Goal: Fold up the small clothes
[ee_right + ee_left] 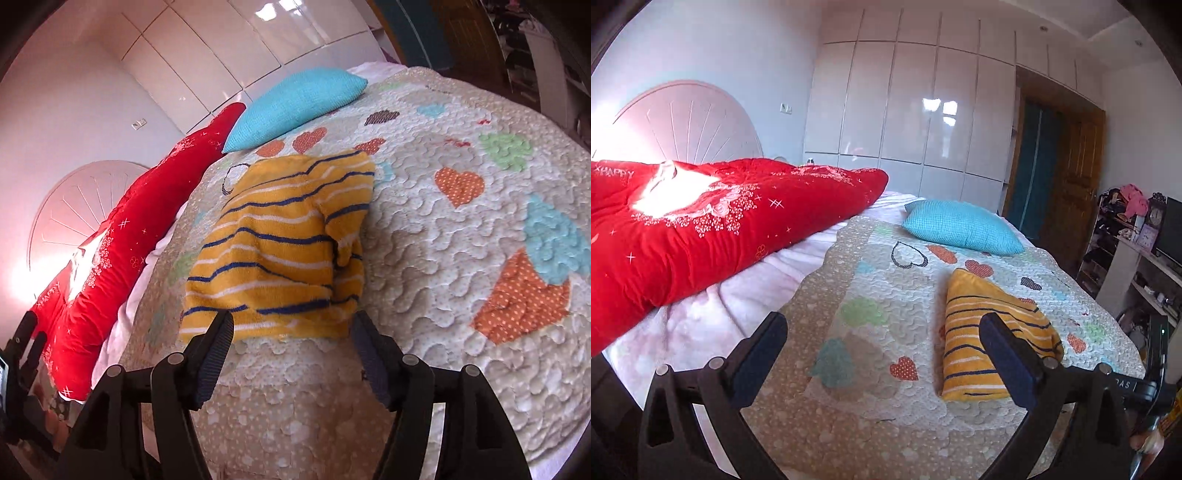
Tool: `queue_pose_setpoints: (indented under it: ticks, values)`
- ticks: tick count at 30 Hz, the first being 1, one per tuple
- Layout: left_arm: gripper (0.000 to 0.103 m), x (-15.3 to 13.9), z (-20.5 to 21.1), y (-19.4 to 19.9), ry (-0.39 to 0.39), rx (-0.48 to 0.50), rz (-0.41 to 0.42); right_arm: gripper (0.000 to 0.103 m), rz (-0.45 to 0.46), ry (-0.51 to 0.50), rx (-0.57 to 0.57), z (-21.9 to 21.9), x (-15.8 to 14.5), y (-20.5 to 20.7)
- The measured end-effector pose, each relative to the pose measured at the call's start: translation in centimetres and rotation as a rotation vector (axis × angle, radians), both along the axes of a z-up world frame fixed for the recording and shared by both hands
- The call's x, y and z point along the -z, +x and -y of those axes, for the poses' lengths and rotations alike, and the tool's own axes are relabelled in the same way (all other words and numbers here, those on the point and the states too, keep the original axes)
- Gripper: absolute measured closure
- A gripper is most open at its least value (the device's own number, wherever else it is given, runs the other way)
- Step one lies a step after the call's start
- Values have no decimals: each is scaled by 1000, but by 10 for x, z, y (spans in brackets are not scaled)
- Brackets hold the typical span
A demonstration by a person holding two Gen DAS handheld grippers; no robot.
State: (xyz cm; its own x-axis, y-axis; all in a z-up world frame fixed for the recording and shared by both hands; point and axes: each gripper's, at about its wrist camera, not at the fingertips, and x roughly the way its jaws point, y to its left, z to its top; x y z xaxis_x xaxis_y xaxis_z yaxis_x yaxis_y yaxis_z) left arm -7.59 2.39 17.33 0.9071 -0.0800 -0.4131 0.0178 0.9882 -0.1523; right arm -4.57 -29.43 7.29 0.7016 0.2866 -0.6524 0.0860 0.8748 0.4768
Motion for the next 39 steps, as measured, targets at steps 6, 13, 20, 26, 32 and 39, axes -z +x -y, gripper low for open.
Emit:
queue_pose_setpoints:
  ticks: [6, 13, 20, 26, 32, 39]
  values:
    - [0, 3, -2, -11, -53, 11, -12, 29, 12, -162, 28, -26, -2, -33]
    - [0, 4, 14, -30, 19, 39, 61, 24, 7, -287, 32, -46, -3, -34]
    - [0, 28, 39, -14, 135, 52, -95, 22, -44, -341, 2, -60, 12, -32]
    - [0, 55, 47, -1, 147, 84, -229, 21, -73, -358, -2, -63, 18, -29]
    - [0, 67, 52, 3, 153, 100, -288, 21, -99, -367, 12, -61, 23, -27]
    - [0, 80, 57, 8, 156, 117, -355, 20, -108, -372, 19, -58, 24, -26]
